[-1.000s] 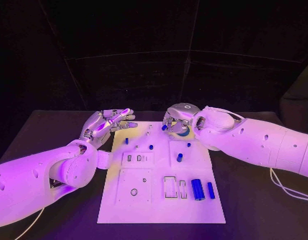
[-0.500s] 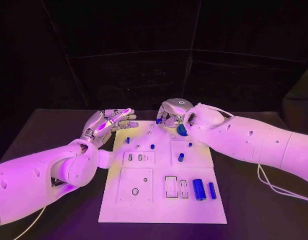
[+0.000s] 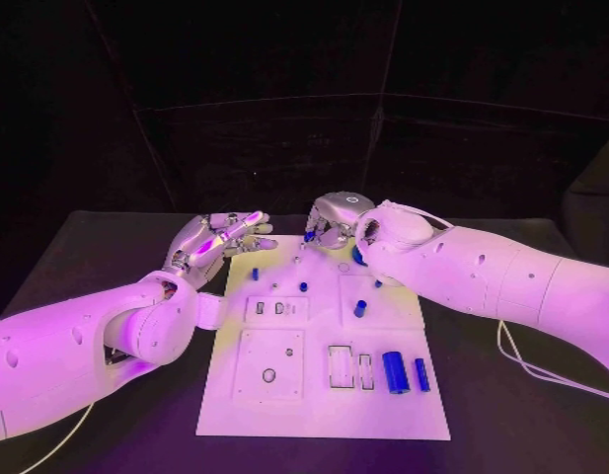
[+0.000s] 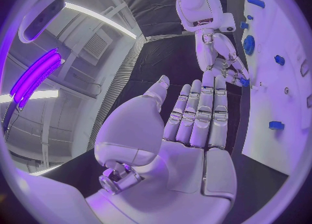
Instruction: Assemble the parts on the task board
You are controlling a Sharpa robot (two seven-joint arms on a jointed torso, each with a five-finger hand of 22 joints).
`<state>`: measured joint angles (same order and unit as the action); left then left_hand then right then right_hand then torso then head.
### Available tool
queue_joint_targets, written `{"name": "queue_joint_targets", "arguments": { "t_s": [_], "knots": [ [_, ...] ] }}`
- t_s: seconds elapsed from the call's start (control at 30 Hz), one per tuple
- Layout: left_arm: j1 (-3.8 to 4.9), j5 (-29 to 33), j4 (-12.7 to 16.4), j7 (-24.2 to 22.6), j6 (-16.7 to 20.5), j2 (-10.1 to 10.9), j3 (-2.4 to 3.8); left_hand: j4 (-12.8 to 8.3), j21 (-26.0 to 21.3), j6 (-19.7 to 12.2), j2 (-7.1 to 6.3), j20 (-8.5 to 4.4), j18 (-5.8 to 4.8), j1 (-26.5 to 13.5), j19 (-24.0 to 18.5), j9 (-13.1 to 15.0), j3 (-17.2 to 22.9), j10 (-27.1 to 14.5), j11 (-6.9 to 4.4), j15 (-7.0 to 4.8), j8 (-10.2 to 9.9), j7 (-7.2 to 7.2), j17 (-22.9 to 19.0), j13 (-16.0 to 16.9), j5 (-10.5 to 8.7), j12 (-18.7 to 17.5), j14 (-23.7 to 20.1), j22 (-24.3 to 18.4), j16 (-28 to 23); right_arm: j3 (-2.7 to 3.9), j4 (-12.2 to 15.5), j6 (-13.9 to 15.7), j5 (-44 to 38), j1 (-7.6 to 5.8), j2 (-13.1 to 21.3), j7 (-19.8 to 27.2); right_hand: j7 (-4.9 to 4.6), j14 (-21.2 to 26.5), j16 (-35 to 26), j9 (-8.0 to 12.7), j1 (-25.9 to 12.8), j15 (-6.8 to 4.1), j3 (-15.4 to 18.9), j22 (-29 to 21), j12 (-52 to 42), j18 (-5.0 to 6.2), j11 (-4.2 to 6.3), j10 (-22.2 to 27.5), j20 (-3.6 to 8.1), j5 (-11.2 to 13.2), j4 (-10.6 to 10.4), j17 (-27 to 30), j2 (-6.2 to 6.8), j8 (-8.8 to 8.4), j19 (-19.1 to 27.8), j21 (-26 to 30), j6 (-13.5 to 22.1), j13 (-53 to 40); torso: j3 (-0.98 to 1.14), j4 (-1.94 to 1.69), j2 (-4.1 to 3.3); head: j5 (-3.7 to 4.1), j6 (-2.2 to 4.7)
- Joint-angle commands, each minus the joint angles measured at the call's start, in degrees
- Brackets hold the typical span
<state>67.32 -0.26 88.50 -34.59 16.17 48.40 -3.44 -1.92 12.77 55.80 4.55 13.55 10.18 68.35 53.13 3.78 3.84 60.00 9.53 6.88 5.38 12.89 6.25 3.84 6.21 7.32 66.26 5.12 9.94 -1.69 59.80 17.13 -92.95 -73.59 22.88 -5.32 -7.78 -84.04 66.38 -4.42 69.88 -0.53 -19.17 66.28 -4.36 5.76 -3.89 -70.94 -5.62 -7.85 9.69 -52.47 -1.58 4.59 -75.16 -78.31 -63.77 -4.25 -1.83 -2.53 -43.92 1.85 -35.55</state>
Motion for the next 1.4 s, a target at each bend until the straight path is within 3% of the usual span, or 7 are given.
{"name": "queue_joint_targets", "arguments": {
  "t_s": [0.03,0.17,0.93,1.07,1.1,1.2,1.4],
  "knots": [
    [0.12,-0.4,0.1,-0.2,-0.9,0.0,0.04,-0.5,-0.1,0.5,0.17,-0.16,0.43,0.4,0.4,-0.1,0.1,0.3,0.09,-0.13,-0.2,0.05,0.1,-0.1,0.22,-0.4,0.4,-0.1,-0.4,0.05,-0.3,-1.6,0.0,-0.17,-0.3,-0.1,0.01,-1.3,0.3,-0.1,0.2,-0.24,0.0,0.1,0.2,-0.91,-0.02,-0.1,0.08,-0.2,-0.4,0.0,-0.11,0.38,-0.4,-0.3,-0.2,0.0,-0.02,-0.02,0.01,-0.08,-0.06],
    [0.16,-0.4,0.2,-0.2,-0.9,0.0,0.04,-0.5,-0.1,0.5,0.17,-0.16,0.43,0.4,0.4,-0.1,0.1,0.3,0.09,-0.13,-0.2,0.05,0.1,-0.1,0.22,-0.4,0.4,-0.1,-0.4,0.05,-0.5,-2.5,-0.3,-0.16,-0.7,0.1,-0.03,-1.3,0.5,0.0,0.2,-0.21,0.0,0.1,0.3,-0.92,-0.06,0.0,0.07,-0.3,-0.5,-0.2,-0.02,0.32,-0.4,-0.3,-0.1,0.0,0.03,0.05,-0.06,-0.13,-0.03],
    [0.25,-0.4,0.2,-0.1,-0.9,-0.1,0.04,-0.5,-0.1,0.5,0.17,-0.16,0.43,0.4,0.4,-0.1,0.1,0.3,0.09,-0.13,-0.2,0.05,0.1,-0.1,0.22,-0.4,0.4,-0.1,-0.4,0.03,-2.8,-4.1,-0.8,-0.14,-2.8,-0.3,-0.28,-1.1,0.8,0.1,0.1,-0.02,-0.3,0.3,0.6,-0.94,-0.27,0.5,-0.05,-0.3,-1.3,-0.1,0.63,-0.11,-0.4,-0.5,0.4,0.1,-0.09,0.04,-0.1,-0.4,-0.2],
    [0.27,-0.4,0.1,0.0,-1.0,-0.1,0.04,-0.5,-0.1,0.5,0.17,-0.16,0.43,0.4,0.4,-0.1,0.1,0.3,0.09,-0.13,-0.2,0.05,0.1,-0.1,0.22,-0.4,0.4,-0.1,-0.4,0.02,-3.2,-3.8,-0.9,-0.14,-3.1,-0.4,-0.92,-0.7,0.5,0.4,0.0,0.45,-0.5,-0.2,0.9,-0.85,-0.84,2.1,-0.34,-0.3,-1.9,0.7,1.56,-0.88,0.1,-0.3,1.8,0.3,-0.08,0.04,-0.11,-0.41,-0.19],
    [0.27,-0.4,0.1,0.0,-1.0,0.0,0.04,-0.5,-0.1,0.5,0.17,-0.16,0.43,0.4,0.4,-0.1,0.1,0.3,0.09,-0.13,-0.2,0.05,0.1,-0.1,0.22,-0.4,0.4,-0.1,-0.4,0.02,-3.4,-3.8,-0.8,-0.14,-3.2,-0.3,-1.68,-0.4,0.1,0.7,0.0,0.92,-0.6,-0.7,0.8,-0.75,-1.34,3.4,-0.67,-0.2,-2.3,1.4,2.18,-1.15,0.5,0.0,3.8,0.4,-0.08,0.04,-0.13,-0.38,-0.19],
    [0.29,-0.4,0.1,0.1,-1.1,0.0,0.04,-0.7,-0.1,0.5,0.18,-0.16,0.43,0.5,0.5,-0.1,0.2,0.3,0.09,-0.14,-0.3,0.05,0.1,-0.1,0.21,-0.4,0.4,-0.1,-0.5,0.02,-3.5,-3.9,-0.7,-0.15,-3.3,0.0,-2.27,0.1,-0.6,0.8,0.0,1.49,-0.6,-2.0,0.7,-0.48,-2.05,5.2,-1.19,0.5,-2.9,2.9,3.13,-1.17,1.5,0.6,6.7,0.5,-0.09,0.05,-0.14,-0.44,-0.22],
    [0.3,-0.4,0.1,0.2,-1.2,0.0,0.04,-0.7,-0.1,0.5,0.18,-0.16,0.43,0.5,0.5,-0.1,0.2,0.3,0.09,-0.13,-0.3,0.06,0.1,-0.1,0.21,-0.4,0.4,-0.2,-0.5,0.02,-3.3,-3.7,-0.5,-0.15,-3.1,0.3,-2.45,0.6,-1.5,0.8,0.1,1.88,0.5,-3.6,0.5,-0.09,-2.5,7.5,-1.69,0.7,-3.9,4.6,4.5,-1.1,2.8,1.5,9.7,0.4,-0.04,0.12,-0.14,-0.46,-0.18]
  ]
}}
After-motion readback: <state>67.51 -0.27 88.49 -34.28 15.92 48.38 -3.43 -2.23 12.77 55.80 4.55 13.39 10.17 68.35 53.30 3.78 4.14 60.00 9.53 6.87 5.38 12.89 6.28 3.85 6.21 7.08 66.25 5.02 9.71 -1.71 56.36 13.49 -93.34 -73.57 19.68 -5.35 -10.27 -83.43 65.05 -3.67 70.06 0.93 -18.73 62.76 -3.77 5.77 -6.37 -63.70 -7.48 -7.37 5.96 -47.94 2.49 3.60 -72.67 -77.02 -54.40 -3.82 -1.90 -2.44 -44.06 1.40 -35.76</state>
